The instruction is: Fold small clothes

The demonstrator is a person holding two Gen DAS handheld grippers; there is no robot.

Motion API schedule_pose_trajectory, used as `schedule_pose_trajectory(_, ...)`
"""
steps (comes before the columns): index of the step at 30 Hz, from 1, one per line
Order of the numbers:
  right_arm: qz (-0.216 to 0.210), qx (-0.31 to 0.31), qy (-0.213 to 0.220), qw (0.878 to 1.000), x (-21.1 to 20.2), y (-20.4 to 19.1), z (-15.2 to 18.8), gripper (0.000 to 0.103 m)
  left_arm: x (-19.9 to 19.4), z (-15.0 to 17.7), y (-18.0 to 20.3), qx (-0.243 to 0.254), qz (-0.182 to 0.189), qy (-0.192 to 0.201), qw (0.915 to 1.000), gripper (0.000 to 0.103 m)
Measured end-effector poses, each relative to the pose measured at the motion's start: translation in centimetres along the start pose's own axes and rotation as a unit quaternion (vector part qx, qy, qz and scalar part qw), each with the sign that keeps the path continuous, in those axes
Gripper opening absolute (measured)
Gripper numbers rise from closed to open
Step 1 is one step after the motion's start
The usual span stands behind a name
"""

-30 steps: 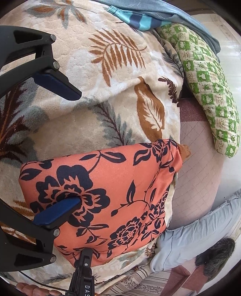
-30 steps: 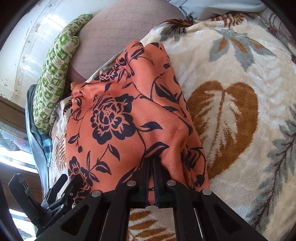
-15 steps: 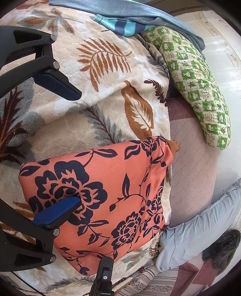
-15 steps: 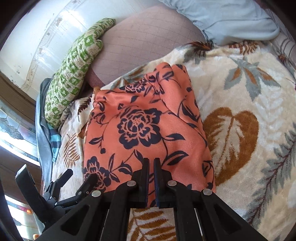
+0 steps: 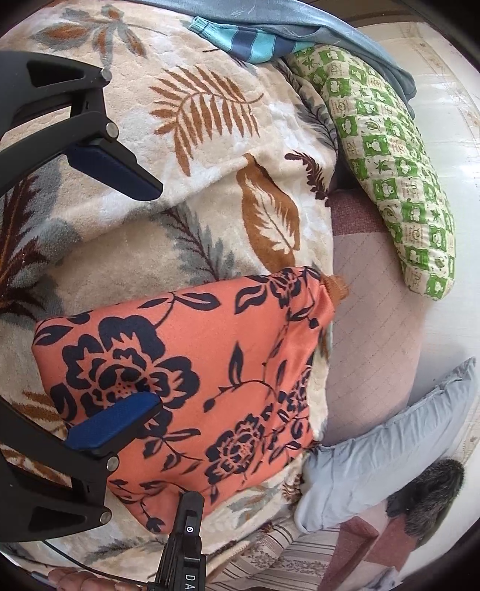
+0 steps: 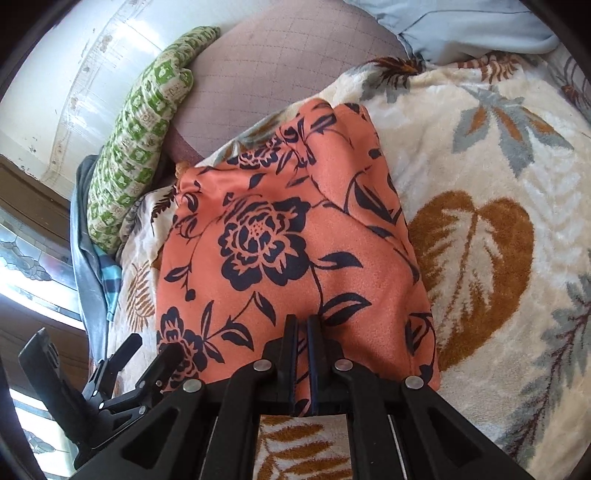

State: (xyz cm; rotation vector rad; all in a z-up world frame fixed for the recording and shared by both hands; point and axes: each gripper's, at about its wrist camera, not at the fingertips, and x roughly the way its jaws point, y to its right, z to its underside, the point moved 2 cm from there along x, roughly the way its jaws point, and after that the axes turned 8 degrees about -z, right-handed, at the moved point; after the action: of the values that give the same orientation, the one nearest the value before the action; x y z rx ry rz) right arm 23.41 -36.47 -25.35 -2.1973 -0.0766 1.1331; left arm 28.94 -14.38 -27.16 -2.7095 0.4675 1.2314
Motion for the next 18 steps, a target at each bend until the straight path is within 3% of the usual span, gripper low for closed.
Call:
schedule_pose_trajectory(4, -0.015, 0.022, 0.059, 0.998, -3.3, 1.5, -1.4, 0.012, -0.9, -1.2, -1.9, -0.056, 0.054, 0.023, 0.9967, 0.103)
schedule_pose_trajectory(5, -0.016, 0.037, 0.063, 0.997, -3.7, 2.2, -1.6, 0.028, -0.7, -1.3, -2.2, -0.067, 0.064, 0.019, 0.9955, 0.103)
schedule_pose_trajectory(6, -0.017, 0.053, 0.066, 0.996, -3.9, 3.1, -1.6, 0.058, -0.2, -1.3, -2.6, -0.078, 0.070, 0.012, 0.9945, 0.103)
schedule_pose_trajectory(7, -0.024, 0.069, 0.077, 0.994, -4.2, 3.9, -1.5, 0.072, 0.2, -1.2, -2.8, -0.086, 0.070, 0.003, 0.9938, 0.103)
schedule_pose_trajectory(8, -0.032, 0.082, 0.087, 0.992, -4.6, 4.7, -1.4, 0.077, 0.8, -1.0, -3.0, -0.093, 0.070, -0.009, 0.9932, 0.103)
schedule_pose_trajectory(12, -0.060, 0.106, 0.062, 0.991, -3.9, 6.4, -1.3, 0.077, 2.8, -0.1, -2.6, -0.111, 0.093, -0.053, 0.9881, 0.103)
schedule_pose_trajectory(18, -0.094, 0.131, 0.023, 0.987, -1.1, 8.0, -0.8, 0.077, 3.7, 0.6, -0.7, -0.106, 0.149, -0.081, 0.9798, 0.103)
